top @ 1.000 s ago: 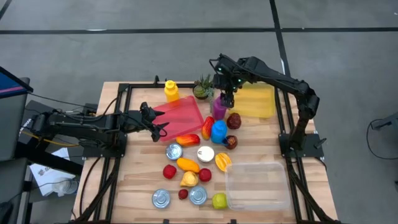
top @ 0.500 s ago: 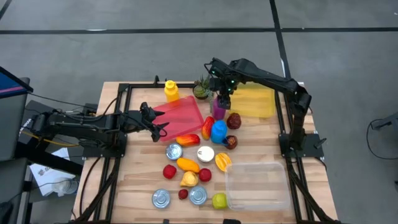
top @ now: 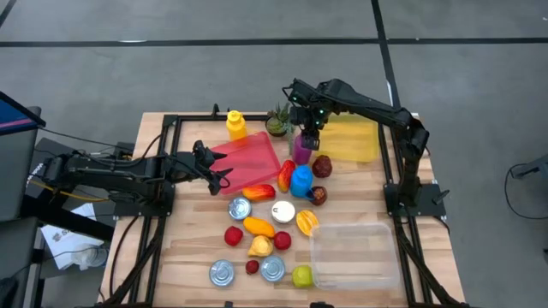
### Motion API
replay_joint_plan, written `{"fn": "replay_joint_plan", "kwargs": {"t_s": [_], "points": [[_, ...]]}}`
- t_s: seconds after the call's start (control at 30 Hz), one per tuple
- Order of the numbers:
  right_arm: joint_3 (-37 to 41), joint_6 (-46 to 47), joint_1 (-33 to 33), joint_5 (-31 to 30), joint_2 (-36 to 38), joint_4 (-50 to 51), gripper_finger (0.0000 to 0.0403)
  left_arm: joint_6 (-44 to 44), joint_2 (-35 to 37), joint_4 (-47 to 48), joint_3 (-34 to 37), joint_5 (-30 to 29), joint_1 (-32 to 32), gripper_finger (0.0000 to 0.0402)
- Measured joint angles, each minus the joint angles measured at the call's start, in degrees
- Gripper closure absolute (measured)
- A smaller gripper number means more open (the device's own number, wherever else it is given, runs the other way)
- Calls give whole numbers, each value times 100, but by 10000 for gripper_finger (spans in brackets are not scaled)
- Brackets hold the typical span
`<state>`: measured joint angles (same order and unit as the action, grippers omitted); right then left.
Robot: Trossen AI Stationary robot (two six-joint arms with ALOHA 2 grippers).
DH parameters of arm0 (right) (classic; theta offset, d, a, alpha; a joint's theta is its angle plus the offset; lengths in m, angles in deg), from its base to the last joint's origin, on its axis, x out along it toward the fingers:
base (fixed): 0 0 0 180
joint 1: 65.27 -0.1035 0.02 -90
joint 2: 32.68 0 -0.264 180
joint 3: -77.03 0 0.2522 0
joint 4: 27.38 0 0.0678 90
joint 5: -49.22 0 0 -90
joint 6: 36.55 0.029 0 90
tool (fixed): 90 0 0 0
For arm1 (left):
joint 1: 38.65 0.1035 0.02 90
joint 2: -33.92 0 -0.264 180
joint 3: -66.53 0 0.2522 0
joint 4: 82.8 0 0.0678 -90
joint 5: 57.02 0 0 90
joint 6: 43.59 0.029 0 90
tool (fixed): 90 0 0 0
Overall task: Pick & Place Food Item
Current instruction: Put the purple water bottle into the yellow bin
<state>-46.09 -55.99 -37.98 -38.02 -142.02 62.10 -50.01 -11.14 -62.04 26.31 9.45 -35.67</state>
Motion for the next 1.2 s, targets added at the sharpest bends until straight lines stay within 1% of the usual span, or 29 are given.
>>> {"fn": "replay_joint_plan", "kwargs": {"t_s": [0.23,0.67,0.77,0.93,1.1,1.2], "points": [[-36,39,-26,12,0,58,318,-2,0,2,0,0,0,152],[-43,13,-27,21,1,131,324,0,0,2,0,0,0,152],[-43,11,-27,21,7,175,333,2,0,3,0,0,0,152],[-49,20,-27,21,13,206,364,2,0,2,0,0,0,152],[-154,35,-35,-13,-1,385,366,5,0,2,0,1,0,152],[-376,18,-100,-207,-4,404,366,5,0,2,0,1,0,152]]}}
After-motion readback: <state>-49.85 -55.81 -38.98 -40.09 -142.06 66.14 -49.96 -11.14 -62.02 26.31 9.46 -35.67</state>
